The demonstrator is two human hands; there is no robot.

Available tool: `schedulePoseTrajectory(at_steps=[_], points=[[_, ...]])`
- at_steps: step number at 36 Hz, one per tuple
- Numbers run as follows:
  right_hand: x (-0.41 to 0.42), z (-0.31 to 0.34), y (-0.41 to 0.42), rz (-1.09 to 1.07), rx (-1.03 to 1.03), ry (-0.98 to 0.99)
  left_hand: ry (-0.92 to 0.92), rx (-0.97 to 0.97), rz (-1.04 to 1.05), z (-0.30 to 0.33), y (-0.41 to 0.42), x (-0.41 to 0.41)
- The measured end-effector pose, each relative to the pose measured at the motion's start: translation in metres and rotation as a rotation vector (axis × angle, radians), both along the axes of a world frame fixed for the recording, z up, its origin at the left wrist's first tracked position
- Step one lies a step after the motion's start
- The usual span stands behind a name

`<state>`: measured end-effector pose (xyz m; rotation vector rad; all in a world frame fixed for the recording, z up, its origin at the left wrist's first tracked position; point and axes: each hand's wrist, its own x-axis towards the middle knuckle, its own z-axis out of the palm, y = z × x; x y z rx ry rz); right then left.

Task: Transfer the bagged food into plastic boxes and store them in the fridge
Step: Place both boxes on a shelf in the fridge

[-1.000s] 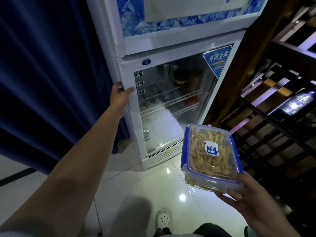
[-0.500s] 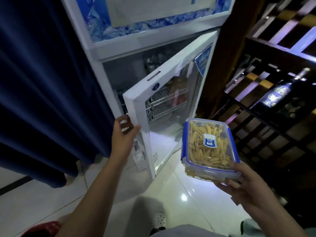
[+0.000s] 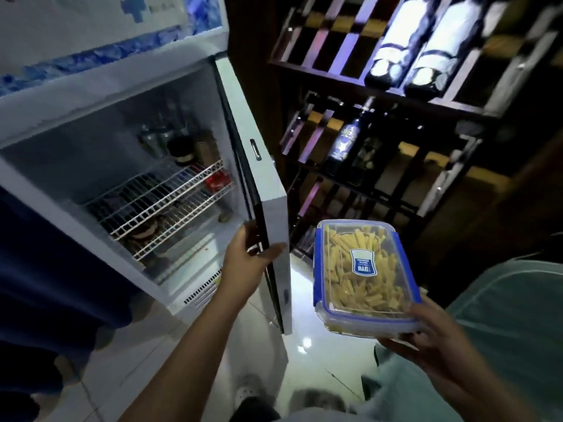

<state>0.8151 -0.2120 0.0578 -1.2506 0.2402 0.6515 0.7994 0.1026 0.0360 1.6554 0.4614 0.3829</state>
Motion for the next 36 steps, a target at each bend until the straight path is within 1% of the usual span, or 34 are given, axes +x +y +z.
schedulePoseTrajectory(at_steps=[4,12,15,18,20,25,29,36], points=[[-0.004,-0.004,-0.043,-0.108,-0.008,0.041,-0.003,-0.032,-0.036,-0.003,-0.041,0.044],[-0.019,0.001,-0.103,-0.308,-0.017,0.068,0.028,0.011,-0.094,0.004,-0.113,0.137],[-0.023,0.003,-0.117,-0.361,-0.012,0.08,0.065,0.04,-0.09,0.005,-0.132,0.171],[-0.028,0.005,-0.128,-0.405,0.0,0.076,0.151,0.092,-0.08,0.009,-0.147,0.201],[-0.031,0.005,-0.134,-0.449,0.008,0.078,0.177,0.132,-0.063,0.011,-0.154,0.218],[-0.033,0.005,-0.148,-0.521,0.022,0.073,0.166,0.231,-0.02,0.018,-0.174,0.245],[-0.032,0.007,-0.156,-0.546,0.026,0.059,0.17,0.238,-0.002,0.027,-0.184,0.259],[-0.028,-0.001,-0.162,-0.549,0.01,0.042,0.232,0.27,-0.083,0.038,-0.186,0.276]])
